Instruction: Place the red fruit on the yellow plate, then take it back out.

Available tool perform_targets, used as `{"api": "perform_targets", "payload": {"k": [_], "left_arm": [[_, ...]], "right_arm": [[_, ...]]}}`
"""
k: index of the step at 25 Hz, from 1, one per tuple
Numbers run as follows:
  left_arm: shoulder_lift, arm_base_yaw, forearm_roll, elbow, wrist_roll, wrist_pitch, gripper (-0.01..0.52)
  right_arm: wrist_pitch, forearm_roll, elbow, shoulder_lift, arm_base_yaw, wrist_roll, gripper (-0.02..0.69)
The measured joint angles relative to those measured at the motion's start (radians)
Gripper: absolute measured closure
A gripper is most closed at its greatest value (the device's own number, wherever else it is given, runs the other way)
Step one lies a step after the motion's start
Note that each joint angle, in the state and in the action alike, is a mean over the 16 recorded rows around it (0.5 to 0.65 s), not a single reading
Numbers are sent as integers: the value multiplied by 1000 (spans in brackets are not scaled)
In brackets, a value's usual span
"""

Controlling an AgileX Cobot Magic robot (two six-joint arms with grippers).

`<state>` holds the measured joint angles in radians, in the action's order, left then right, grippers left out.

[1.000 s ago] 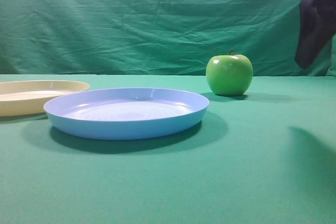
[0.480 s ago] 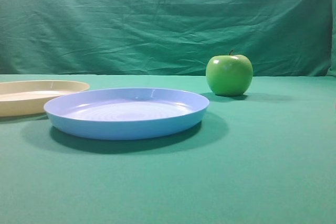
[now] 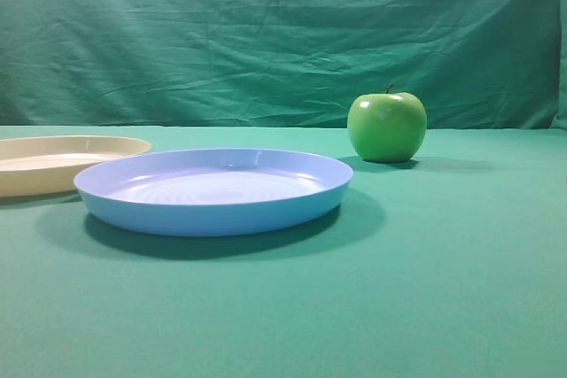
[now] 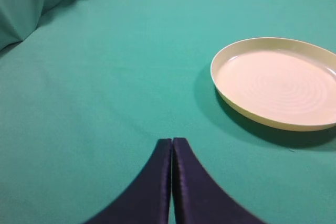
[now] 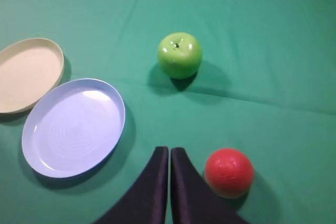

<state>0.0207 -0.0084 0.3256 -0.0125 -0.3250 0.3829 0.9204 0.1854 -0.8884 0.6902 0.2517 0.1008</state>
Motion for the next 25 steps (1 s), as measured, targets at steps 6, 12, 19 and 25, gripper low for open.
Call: {"api": "perform_targets", "payload": {"k": [6, 12, 19, 25], "left_arm": [[0, 0, 0, 0, 0, 0, 514], [0, 0, 0, 0, 0, 0, 514], [0, 0, 0, 0, 0, 0, 514], [0, 0, 0, 0, 0, 0, 514]], "right_arm": [[-38, -28, 31, -112, -21, 0, 665], [-146, -34, 140, -226, -86, 10, 665], [-307, -10, 356, -400, -182, 58, 665], [-436, 3, 561, -553, -235, 102, 665]]}}
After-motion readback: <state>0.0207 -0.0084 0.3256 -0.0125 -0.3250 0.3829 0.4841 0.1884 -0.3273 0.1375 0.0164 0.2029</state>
